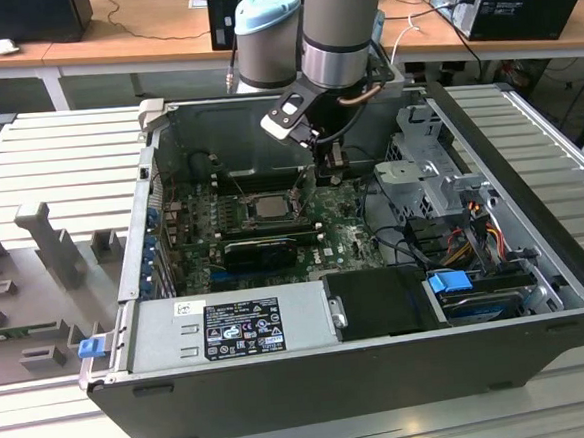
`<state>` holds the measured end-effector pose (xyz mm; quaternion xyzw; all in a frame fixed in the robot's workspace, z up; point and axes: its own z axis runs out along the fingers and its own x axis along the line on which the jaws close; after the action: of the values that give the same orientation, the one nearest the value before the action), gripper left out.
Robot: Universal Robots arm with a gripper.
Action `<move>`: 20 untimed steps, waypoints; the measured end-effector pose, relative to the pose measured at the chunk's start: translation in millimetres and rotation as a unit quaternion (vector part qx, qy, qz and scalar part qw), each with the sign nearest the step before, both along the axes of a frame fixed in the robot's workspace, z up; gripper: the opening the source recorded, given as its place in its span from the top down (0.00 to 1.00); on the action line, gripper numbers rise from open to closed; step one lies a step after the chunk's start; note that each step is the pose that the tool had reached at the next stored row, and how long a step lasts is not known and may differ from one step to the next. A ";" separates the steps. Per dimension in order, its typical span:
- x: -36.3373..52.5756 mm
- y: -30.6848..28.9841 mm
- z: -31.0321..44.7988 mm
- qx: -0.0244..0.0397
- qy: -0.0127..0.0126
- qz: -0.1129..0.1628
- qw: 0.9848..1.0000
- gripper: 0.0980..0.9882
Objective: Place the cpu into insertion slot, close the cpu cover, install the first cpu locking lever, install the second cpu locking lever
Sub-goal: 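Close the cpu cover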
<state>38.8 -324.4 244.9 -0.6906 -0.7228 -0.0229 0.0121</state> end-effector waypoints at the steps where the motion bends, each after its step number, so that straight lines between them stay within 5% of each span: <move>1: -0.2 0.0 0.0 0.000 0.000 0.000 1.000 0.99; 20: -12.2 0.0 0.0 0.000 0.000 0.000 1.000 0.99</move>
<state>26.6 -324.4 244.9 -0.6906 -0.7228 -0.0229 0.0122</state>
